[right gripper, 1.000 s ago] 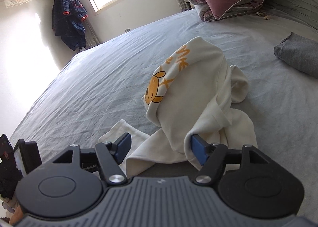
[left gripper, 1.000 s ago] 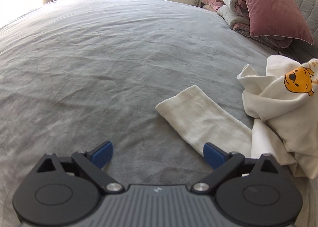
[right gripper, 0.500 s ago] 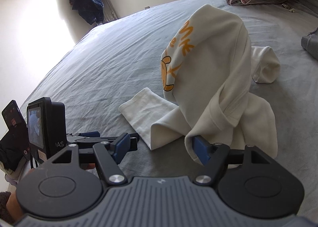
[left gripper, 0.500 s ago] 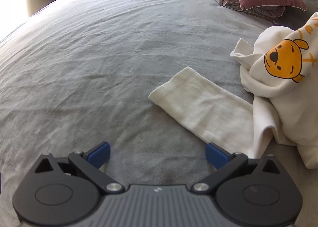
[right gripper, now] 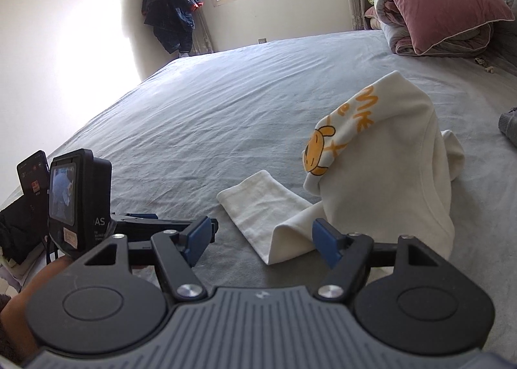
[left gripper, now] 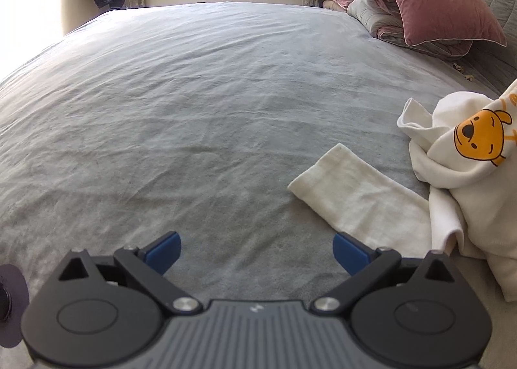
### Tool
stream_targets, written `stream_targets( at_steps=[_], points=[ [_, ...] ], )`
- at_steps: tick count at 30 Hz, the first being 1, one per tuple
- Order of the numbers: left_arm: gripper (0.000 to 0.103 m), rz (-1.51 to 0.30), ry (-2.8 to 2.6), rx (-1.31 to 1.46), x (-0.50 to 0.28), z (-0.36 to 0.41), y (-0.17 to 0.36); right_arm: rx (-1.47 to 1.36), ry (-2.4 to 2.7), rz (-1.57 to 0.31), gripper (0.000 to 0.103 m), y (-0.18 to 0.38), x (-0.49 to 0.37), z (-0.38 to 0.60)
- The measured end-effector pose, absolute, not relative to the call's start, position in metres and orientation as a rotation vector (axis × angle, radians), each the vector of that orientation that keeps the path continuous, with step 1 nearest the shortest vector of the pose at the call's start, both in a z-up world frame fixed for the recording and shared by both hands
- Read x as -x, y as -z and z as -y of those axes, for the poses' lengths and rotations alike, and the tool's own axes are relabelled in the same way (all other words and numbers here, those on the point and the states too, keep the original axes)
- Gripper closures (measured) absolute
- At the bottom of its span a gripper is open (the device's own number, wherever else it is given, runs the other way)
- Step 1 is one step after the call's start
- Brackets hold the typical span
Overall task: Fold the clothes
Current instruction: 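Grasp the sweatshirt hem edge with the right gripper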
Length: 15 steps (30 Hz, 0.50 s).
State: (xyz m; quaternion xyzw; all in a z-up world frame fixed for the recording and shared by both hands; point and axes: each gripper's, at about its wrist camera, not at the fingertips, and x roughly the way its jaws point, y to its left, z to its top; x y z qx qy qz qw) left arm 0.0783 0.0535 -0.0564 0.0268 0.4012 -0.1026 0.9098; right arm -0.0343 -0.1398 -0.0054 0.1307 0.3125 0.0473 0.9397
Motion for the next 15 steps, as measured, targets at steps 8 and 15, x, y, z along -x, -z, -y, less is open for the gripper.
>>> stream_targets(
  at_steps=[8, 15],
  points=[
    [0.008, -0.835, 0.212, -0.032, -0.079, -0.053, 0.057, -0.388, -0.019, -0.750, 0.030, 0.051, 0.002, 0.151],
    [0.008, -0.835, 0.216, 0.006, -0.080, -0.053, 0.053, -0.416, 0.053, -0.759, 0.032, 0.073, -0.018, 0.154]
  ],
)
